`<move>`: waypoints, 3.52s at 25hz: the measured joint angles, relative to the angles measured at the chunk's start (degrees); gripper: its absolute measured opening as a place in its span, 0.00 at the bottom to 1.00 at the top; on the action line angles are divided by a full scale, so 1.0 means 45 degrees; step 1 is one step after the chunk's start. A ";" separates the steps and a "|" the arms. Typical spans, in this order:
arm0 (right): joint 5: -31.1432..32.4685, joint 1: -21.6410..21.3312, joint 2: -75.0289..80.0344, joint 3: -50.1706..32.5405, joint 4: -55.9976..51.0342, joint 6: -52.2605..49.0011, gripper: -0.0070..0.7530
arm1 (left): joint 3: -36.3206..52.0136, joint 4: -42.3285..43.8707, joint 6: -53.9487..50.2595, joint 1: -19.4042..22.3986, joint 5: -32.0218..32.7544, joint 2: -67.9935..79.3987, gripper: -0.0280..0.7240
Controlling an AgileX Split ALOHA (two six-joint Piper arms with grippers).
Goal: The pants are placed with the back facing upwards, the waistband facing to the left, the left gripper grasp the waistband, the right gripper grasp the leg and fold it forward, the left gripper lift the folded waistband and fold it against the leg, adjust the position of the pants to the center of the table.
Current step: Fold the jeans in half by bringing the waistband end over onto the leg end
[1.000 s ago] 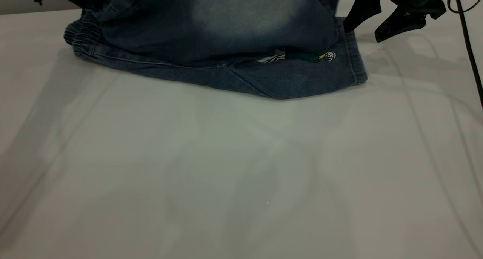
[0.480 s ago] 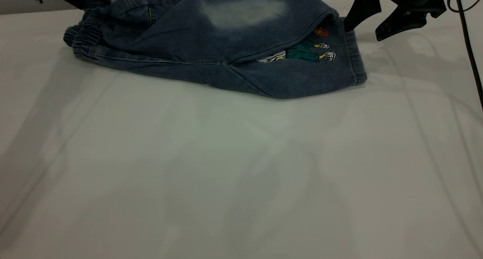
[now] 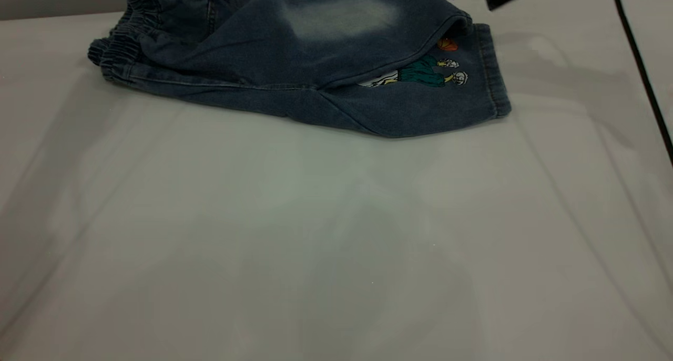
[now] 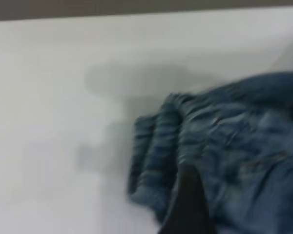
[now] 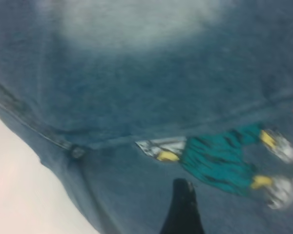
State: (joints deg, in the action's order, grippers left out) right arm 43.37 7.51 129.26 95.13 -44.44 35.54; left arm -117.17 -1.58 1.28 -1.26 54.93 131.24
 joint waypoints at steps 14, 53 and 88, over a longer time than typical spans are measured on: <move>-0.0170 0.0890 0.0000 0.0059 0.1098 -0.0741 0.64 | -0.0013 0.2924 -0.0735 0.0252 0.0610 0.1694 0.71; -0.2665 0.1664 0.0000 0.0048 0.1177 -0.0837 0.64 | -0.0874 0.0064 0.0693 0.0257 0.0982 0.2782 0.22; -0.1943 0.3679 0.1928 0.0161 0.7785 -0.4916 0.64 | -0.2062 -0.2143 0.2631 -0.1937 0.3339 0.0848 0.22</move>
State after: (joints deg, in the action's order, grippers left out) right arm 34.62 24.06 137.93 95.85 -9.41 13.42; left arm -126.44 -11.23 13.12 -9.97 69.95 135.06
